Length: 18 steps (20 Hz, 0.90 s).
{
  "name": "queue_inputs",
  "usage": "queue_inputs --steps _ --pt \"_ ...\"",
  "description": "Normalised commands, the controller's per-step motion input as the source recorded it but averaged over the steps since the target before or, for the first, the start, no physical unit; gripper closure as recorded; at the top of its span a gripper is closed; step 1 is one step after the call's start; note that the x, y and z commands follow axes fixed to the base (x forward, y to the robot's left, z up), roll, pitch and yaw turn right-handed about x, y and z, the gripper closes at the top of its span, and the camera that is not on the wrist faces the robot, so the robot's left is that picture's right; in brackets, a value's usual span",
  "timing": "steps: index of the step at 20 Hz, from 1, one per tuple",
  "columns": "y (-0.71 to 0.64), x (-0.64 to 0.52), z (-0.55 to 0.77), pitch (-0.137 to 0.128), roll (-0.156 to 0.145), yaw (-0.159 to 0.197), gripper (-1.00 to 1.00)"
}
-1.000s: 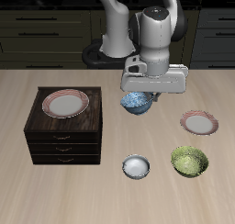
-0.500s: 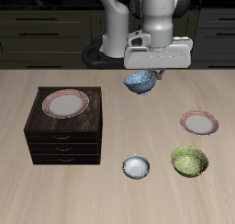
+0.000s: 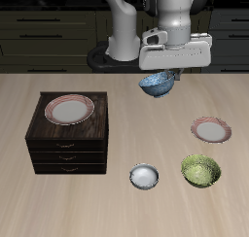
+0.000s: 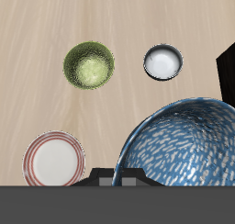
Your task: Stack the blue bowl on the green bowl
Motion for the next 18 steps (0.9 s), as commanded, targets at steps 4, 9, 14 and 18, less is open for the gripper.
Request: queue_inputs --steps 4,9,14,18 --pt "0.23 0.20 0.16 -0.021 0.002 0.032 1.00" --pt "0.19 0.22 0.12 -0.012 -0.001 0.020 1.00" --pt "0.33 0.34 -0.05 0.035 0.019 0.016 1.00" --pt "0.23 0.21 0.09 0.003 0.008 0.014 1.00"
